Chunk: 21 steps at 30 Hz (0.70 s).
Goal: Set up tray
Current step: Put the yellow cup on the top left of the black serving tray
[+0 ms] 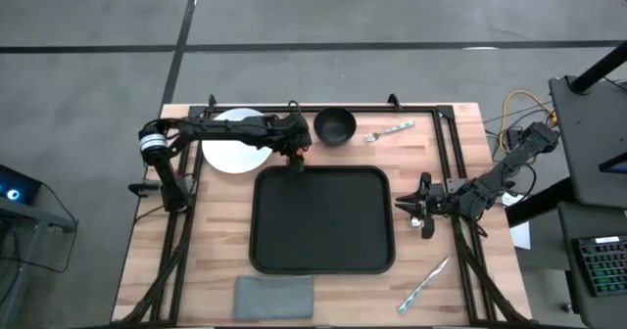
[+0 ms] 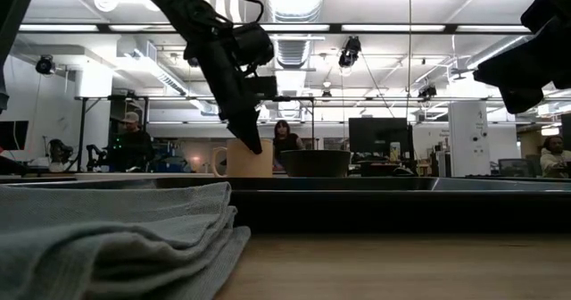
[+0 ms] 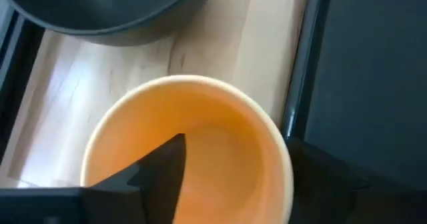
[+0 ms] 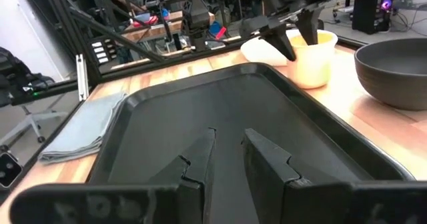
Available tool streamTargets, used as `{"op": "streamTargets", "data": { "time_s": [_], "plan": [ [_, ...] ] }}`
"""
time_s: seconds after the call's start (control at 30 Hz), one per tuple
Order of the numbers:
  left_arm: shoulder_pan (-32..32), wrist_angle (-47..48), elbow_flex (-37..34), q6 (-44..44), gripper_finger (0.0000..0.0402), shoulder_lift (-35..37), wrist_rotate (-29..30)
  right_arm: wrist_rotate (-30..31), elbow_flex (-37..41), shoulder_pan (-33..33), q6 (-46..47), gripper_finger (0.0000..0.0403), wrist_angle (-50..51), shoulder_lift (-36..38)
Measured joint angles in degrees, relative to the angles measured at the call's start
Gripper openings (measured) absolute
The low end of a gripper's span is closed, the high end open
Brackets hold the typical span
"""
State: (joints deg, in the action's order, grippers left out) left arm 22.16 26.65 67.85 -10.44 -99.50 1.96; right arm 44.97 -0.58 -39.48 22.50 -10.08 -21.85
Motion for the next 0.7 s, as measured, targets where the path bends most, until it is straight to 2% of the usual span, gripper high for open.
{"op": "streamTargets", "data": {
  "time_s": [0.27, 0.4, 0.57, 0.7],
  "plan": [
    [-0.02, 1.14, 1.5, 0.08, 0.0023, 0.0, 0.04, 0.0, 0.0, 0.0, -0.23, 0.0068, -0.06, 0.0],
    [-0.13, 2.21, 3.98, 0.27, 0.0005, 0.0, 0.49, 0.0, 0.0, 0.0, -0.17, 0.0068, -0.06, -0.01],
    [-2.1, 9.87, 9.37, 3.39, 0.0002, 0.0, 5.63, 0.02, 0.0, 0.02, -0.2, 0.0068, 0.01, 0.0],
    [-4.95, 17.1, 14.63, 11.82, 0.0001, 0.0, 11.0, 0.02, 0.0, 0.0, -0.2, 0.0068, 0.09, -0.02]
  ]
}}
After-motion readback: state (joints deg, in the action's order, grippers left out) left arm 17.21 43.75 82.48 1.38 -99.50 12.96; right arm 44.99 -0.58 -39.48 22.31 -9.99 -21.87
